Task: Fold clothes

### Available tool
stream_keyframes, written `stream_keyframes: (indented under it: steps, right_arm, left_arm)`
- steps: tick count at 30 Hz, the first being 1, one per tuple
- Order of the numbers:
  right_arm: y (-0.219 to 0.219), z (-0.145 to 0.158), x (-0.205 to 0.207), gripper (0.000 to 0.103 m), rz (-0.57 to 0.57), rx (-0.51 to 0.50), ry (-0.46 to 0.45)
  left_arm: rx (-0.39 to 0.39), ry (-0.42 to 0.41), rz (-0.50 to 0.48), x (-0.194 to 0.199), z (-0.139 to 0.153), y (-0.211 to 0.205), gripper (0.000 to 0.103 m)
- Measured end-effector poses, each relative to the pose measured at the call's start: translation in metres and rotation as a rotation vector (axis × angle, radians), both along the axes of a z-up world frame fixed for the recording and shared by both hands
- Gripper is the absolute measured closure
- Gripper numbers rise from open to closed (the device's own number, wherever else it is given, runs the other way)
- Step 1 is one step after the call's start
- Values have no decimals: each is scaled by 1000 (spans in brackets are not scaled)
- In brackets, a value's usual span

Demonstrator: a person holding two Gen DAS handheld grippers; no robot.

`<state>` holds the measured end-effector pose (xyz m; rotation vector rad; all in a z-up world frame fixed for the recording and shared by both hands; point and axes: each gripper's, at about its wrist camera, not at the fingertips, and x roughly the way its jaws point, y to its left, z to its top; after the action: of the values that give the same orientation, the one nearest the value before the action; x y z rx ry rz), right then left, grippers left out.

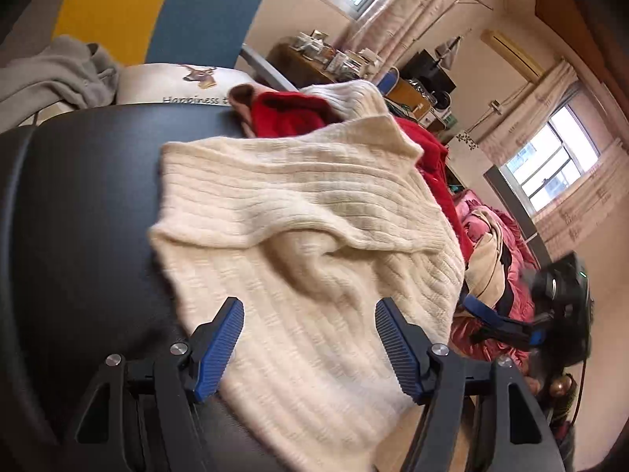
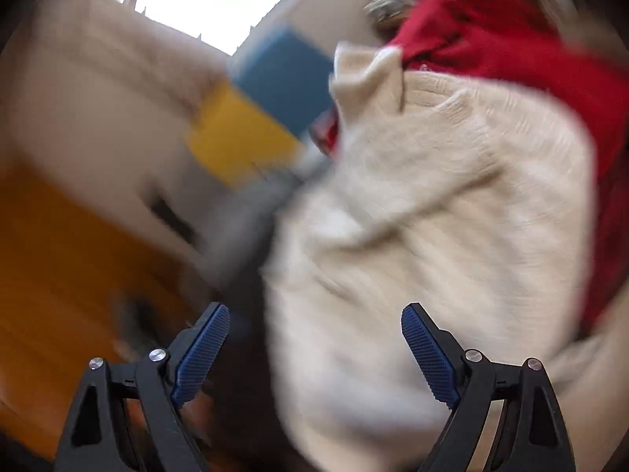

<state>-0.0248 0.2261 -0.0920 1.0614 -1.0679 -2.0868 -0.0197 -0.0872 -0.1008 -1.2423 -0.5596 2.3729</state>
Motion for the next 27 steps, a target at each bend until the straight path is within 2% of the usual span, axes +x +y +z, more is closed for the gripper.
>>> stream_keyframes:
  steps: [2, 3, 4, 6, 8, 11, 13, 16, 18, 21, 23, 27]
  right_arm:
    - [-17, -21, -21, 13, -62, -73, -44]
    - [-22, -31, -30, 21, -97, -79, -68]
    - [-27, -40, -38, 33, -137, -88, -91]
    - [-37, -59, -56, 37, -212, -108, -135]
    - [-42, -68, -69, 39, -288, -103, -141]
    - [-43, -71, -83, 54, -370, -108, -146]
    - [-53, -58, -90, 89, -353, -54, -98]
    - [-71, -34, -99, 95, -303, 47, -10]
    - [-94, -12, -94, 95, -217, 122, 73]
    - [-159, 16, -76, 96, 44, 191, 176]
    - [-211, 16, -53, 96, 247, 180, 195]
    - [-314, -6, 0, 96, 556, 181, 184]
  left_arm:
    - [-2, -11, -1, 5, -4, 6, 32]
    - [0, -26, 4, 10, -8, 2, 32]
    - [0, -41, 12, 15, -11, -3, 32]
    - [9, -68, 37, 22, -18, -12, 32]
    - [24, -100, 67, 26, -26, -23, 32]
    - [29, -129, 104, 32, -34, -37, 32]
    - [30, -134, 114, 37, -36, -42, 32]
    - [32, -133, 132, 46, -37, -51, 32]
    - [41, -132, 156, 52, -37, -58, 32]
    - [70, -107, 228, 67, -30, -82, 32]
    - [85, -77, 298, 81, -21, -106, 32]
    - [89, -29, 438, 108, -3, -149, 32]
